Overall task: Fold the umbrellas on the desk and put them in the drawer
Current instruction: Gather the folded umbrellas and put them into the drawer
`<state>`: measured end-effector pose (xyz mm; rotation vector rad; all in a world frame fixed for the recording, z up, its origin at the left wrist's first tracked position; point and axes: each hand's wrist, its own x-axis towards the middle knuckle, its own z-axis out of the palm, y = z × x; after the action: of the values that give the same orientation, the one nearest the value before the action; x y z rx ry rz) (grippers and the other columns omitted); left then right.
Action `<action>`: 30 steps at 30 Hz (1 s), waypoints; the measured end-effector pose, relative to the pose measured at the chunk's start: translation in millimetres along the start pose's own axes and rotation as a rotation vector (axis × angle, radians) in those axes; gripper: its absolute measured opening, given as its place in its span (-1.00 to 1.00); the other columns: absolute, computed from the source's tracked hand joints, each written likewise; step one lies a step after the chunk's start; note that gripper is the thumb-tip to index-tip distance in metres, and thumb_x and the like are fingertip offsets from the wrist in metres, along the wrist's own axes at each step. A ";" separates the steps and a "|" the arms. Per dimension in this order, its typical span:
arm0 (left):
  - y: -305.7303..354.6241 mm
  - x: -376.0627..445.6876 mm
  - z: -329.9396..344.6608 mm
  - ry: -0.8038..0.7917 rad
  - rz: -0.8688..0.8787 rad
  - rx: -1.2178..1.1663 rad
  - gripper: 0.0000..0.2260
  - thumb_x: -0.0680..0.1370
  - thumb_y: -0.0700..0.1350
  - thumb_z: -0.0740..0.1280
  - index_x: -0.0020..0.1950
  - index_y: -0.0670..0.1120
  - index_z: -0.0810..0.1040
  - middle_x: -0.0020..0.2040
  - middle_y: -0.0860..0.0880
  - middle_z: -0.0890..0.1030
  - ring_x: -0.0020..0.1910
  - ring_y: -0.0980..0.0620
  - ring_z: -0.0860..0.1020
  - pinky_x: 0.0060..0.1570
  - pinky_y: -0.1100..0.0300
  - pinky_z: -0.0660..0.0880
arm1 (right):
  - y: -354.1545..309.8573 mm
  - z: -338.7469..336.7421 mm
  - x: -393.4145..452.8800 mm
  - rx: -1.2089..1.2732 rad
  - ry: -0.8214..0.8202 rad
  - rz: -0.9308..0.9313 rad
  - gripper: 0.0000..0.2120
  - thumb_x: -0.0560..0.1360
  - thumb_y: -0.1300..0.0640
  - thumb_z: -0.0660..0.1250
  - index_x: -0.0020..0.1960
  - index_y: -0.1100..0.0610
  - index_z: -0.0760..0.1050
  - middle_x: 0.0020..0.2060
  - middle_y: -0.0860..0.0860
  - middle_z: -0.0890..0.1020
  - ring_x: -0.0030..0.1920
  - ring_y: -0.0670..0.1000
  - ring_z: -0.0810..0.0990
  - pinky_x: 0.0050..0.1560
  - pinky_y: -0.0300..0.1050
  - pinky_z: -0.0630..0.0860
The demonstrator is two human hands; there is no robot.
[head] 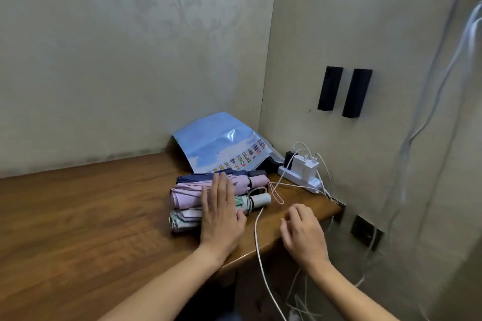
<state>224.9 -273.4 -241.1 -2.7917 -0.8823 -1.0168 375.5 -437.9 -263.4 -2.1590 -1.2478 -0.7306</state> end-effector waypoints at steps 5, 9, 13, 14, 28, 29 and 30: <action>33.8 -22.3 23.0 -0.251 0.283 -0.120 -0.36 0.54 0.37 0.16 0.58 0.13 0.34 0.66 -0.14 0.15 0.66 -0.07 -0.15 0.57 -0.19 -0.24 | 14.6 0.9 -59.6 0.069 -0.155 0.325 -0.87 0.58 0.08 0.34 -0.10 0.00 0.40 -0.19 -0.09 0.45 -0.21 -0.03 0.51 -0.26 -0.13 0.46; 37.3 -17.7 18.9 -0.546 0.355 0.069 -0.16 0.45 0.22 0.38 0.65 0.11 0.10 0.68 -0.16 -0.11 0.62 -0.17 -0.36 0.48 -0.32 -0.43 | 30.0 22.7 -83.1 0.062 -0.467 0.410 -0.94 0.62 0.00 0.23 0.00 -0.04 0.37 -0.06 -0.05 0.46 0.05 0.05 0.59 0.04 -0.02 0.50; 15.3 -11.3 6.6 -0.659 0.477 0.022 -0.04 0.42 0.09 0.49 0.68 0.12 -0.01 0.66 -0.15 -0.24 0.61 -0.07 -0.39 0.49 -0.21 -0.49 | 33.4 43.4 -84.4 0.085 -0.574 0.371 -0.63 0.64 -0.02 0.21 0.38 0.11 0.40 0.24 0.04 0.48 0.27 0.09 0.53 0.23 -0.04 0.45; 7.9 -9.0 1.1 -0.662 0.503 -0.020 -0.06 0.43 0.11 0.51 0.67 0.13 0.04 0.66 -0.14 -0.21 0.62 -0.05 -0.35 0.51 -0.16 -0.47 | 34.3 48.5 -82.1 0.067 -0.582 0.336 -0.56 0.64 -0.03 0.20 0.46 0.13 0.35 0.31 0.05 0.45 0.32 0.09 0.50 0.28 -0.06 0.43; -20.2 -43.0 -12.5 -0.565 0.493 -0.306 -0.18 0.40 -0.15 0.44 0.64 0.08 0.23 0.66 0.03 0.17 0.65 0.11 0.01 0.63 0.04 -0.07 | 32.1 115.3 -89.7 -0.174 -0.765 -0.010 -0.33 0.06 -0.18 0.63 0.07 0.15 0.67 -0.23 0.06 0.69 -0.20 0.05 0.70 -0.22 0.01 0.65; -20.6 -44.0 -12.1 -0.558 0.496 -0.283 -0.16 0.38 -0.17 0.43 0.64 0.09 0.22 0.66 0.02 0.15 0.66 0.12 -0.03 0.63 0.02 -0.11 | 29.9 109.6 -88.2 -0.179 -0.770 -0.012 -0.36 0.24 -0.16 0.56 0.21 0.16 0.60 -0.08 0.07 0.69 -0.05 0.08 0.69 -0.05 0.05 0.62; -21.8 -45.4 -12.5 -0.551 0.503 -0.252 -0.14 0.38 -0.17 0.41 0.65 0.11 0.19 0.67 0.02 0.13 0.66 0.12 -0.08 0.62 0.02 -0.15 | 27.2 107.4 -87.8 -0.168 -0.756 0.005 -0.41 0.42 -0.13 0.44 0.35 0.13 0.48 0.09 0.08 0.66 0.14 0.08 0.64 0.14 0.06 0.55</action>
<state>178.0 -280.6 -261.9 -3.3022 -0.0256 -0.3025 382.1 -428.8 -404.3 -2.6921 -1.5675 0.0216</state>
